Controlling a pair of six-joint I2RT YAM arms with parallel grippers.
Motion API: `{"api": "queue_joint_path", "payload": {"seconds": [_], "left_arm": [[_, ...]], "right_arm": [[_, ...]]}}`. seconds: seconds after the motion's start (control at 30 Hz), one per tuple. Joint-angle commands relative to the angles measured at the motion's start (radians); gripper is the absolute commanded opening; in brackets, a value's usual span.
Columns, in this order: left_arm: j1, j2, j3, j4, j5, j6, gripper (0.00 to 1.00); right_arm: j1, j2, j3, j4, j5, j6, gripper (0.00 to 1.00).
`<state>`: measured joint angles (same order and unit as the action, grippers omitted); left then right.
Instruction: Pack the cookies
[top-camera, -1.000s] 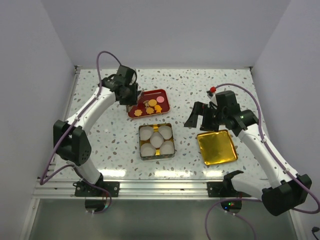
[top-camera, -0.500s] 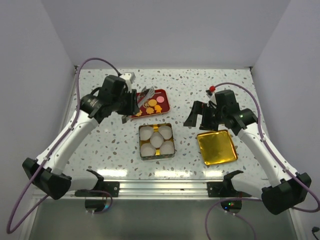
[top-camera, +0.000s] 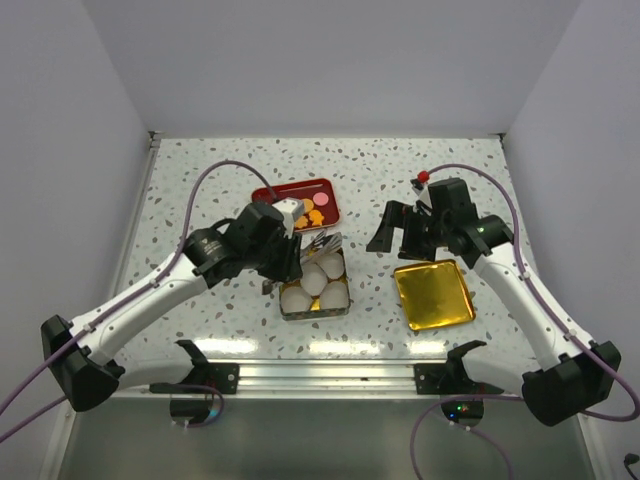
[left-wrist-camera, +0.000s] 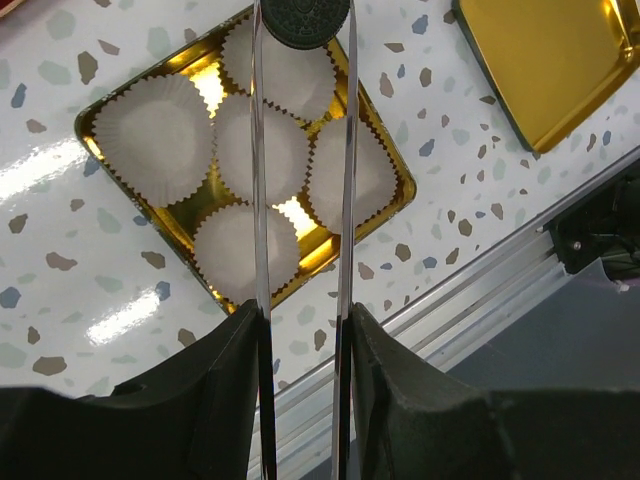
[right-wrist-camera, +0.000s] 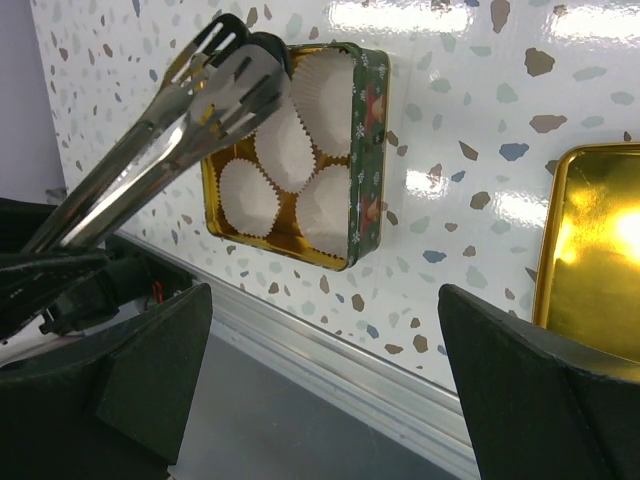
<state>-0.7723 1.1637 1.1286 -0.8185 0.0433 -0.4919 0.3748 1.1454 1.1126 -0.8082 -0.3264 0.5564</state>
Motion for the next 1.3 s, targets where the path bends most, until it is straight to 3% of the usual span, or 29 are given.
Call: {"api": "queue_joint_path", "payload": {"seconds": [0.0,0.5,1.0,1.27], "left_arm": [[-0.051,0.020,-0.001,0.093,-0.040,-0.045,0.29],[-0.093,0.094,-0.010,0.101,-0.111,-0.065,0.38],[-0.113,0.096,-0.018,0.107,-0.131,-0.079,0.54],[-0.111,0.096,0.103,0.012,-0.213,-0.074,0.54]], "right_arm": [[0.007,-0.024,0.020,-0.005,0.023,-0.015,0.99],[0.006,-0.056,0.003,-0.032,0.046,-0.026,0.99],[0.015,-0.047,0.004,-0.037,0.069,-0.044,0.99],[0.016,-0.056,-0.005,-0.039,0.078,-0.050,0.99]]}}
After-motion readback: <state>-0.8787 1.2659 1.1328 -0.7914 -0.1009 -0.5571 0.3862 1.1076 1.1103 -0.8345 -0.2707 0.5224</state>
